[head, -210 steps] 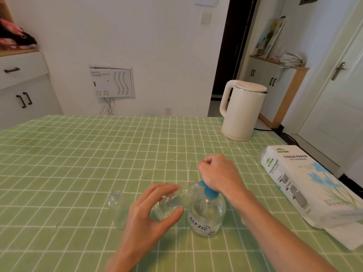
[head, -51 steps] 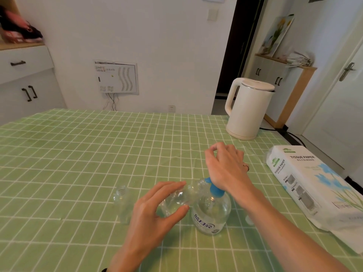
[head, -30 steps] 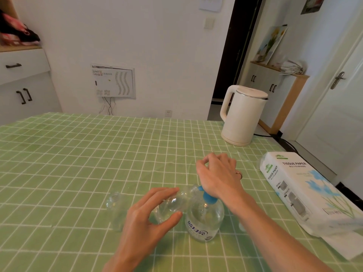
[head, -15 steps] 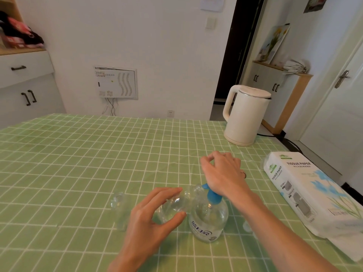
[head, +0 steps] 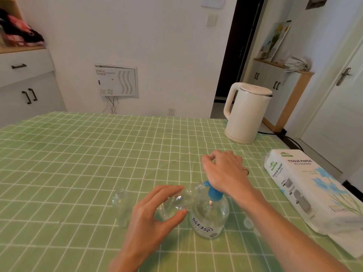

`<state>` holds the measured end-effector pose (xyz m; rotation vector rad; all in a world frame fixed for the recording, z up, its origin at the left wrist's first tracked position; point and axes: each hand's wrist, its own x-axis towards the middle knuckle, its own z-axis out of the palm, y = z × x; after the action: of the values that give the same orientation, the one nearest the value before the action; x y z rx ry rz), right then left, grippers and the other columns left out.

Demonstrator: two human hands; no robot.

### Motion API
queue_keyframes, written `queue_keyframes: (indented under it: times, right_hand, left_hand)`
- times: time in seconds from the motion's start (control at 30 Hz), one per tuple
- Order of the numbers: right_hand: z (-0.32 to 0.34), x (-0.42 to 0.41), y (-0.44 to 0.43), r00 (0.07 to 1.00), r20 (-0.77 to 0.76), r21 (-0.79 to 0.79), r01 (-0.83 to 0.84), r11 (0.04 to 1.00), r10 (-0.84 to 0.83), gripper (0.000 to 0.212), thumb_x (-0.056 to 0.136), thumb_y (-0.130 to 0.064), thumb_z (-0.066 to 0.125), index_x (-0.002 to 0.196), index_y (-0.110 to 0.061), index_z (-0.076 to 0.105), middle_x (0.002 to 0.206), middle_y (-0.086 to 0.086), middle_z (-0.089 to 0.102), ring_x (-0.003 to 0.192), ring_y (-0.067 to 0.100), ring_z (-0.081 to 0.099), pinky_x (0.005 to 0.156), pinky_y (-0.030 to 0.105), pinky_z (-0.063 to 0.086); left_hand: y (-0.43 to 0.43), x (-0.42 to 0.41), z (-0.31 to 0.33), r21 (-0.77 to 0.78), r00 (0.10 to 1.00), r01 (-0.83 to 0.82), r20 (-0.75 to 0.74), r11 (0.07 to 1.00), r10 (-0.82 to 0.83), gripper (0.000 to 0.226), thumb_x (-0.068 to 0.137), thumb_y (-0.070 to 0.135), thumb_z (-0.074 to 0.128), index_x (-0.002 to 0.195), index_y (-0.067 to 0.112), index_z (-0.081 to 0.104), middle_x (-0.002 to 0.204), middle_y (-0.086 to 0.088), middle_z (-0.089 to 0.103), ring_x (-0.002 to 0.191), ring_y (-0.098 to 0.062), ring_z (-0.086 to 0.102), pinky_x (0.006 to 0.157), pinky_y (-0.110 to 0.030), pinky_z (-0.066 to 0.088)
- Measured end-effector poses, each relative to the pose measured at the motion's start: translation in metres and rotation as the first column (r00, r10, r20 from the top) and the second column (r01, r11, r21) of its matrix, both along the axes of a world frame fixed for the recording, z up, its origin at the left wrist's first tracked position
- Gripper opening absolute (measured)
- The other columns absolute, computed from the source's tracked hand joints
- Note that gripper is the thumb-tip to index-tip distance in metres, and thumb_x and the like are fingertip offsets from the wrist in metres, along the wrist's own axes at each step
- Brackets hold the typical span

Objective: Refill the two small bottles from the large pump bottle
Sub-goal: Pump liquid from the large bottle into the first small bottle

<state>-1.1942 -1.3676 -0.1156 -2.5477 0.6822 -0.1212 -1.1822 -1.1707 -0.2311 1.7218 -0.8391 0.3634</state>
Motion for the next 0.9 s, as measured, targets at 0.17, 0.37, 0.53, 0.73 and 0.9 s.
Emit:
queue_keyframes:
  times: [0.17,0.37,0.53,0.73,0.9]
  right_hand:
    - [-0.0032,-0.0002,0.0012,1.000,0.007,0.039,0.012,0.999,-0.013,0.032,0.106,-0.042,0.039,0.095,-0.023,0.062,0.118,0.003,0.052,0.115,0.025,0.034,0.107,0.055,0.041]
    - [-0.0042,-0.0007,0.0025,1.000,-0.015,0.034,0.019,0.999,-0.018,0.033,0.105,-0.041,0.040,0.094,-0.021,0.063,0.117,0.007,0.057,0.114,0.028,0.037,0.109,0.056,0.042]
    - [0.0000,-0.0001,0.0012,1.000,-0.013,0.026,0.017,1.000,-0.016,0.033,0.106,-0.045,0.041,0.104,-0.023,0.065,0.121,0.005,0.058,0.120,0.028,0.039,0.111,0.056,0.042]
    - [0.0013,0.0011,0.0028,1.000,-0.019,-0.016,0.007,1.000,-0.007,0.032,0.107,-0.047,0.038,0.109,-0.026,0.063,0.123,0.001,0.048,0.130,0.028,0.037,0.113,0.056,0.037]
    - [-0.0023,-0.0008,0.0032,0.997,-0.073,0.020,0.016,1.000,-0.014,0.031,0.107,-0.038,0.038,0.089,-0.022,0.057,0.120,0.008,0.055,0.124,0.031,0.041,0.112,0.057,0.039]
  left_hand:
    - [-0.0006,0.0009,-0.0004,-0.003,1.000,0.006,0.002,1.000,-0.006,0.049,0.084,0.039,0.082,0.131,0.038,0.068,0.121,0.020,0.071,0.110,-0.008,0.071,0.093,-0.017,0.054]
    - [-0.0008,-0.0009,0.0007,-0.005,1.000,0.008,0.005,1.000,-0.007,0.047,0.084,0.035,0.082,0.129,0.033,0.070,0.120,0.017,0.072,0.109,-0.009,0.071,0.092,-0.017,0.053]
    - [-0.0005,-0.0021,0.0023,-0.008,1.000,0.007,-0.007,1.000,-0.007,0.047,0.083,0.037,0.082,0.128,0.037,0.070,0.119,0.018,0.072,0.110,-0.008,0.071,0.093,-0.016,0.053]
    - [-0.0002,-0.0014,0.0019,-0.009,1.000,-0.002,-0.005,1.000,0.002,0.046,0.083,0.039,0.082,0.127,0.037,0.070,0.119,0.019,0.073,0.109,-0.007,0.072,0.091,-0.016,0.054]
    - [-0.0002,-0.0010,0.0018,0.000,1.000,0.006,-0.023,1.000,-0.006,0.046,0.082,0.039,0.082,0.127,0.036,0.071,0.120,0.020,0.072,0.110,-0.007,0.071,0.092,-0.017,0.054]
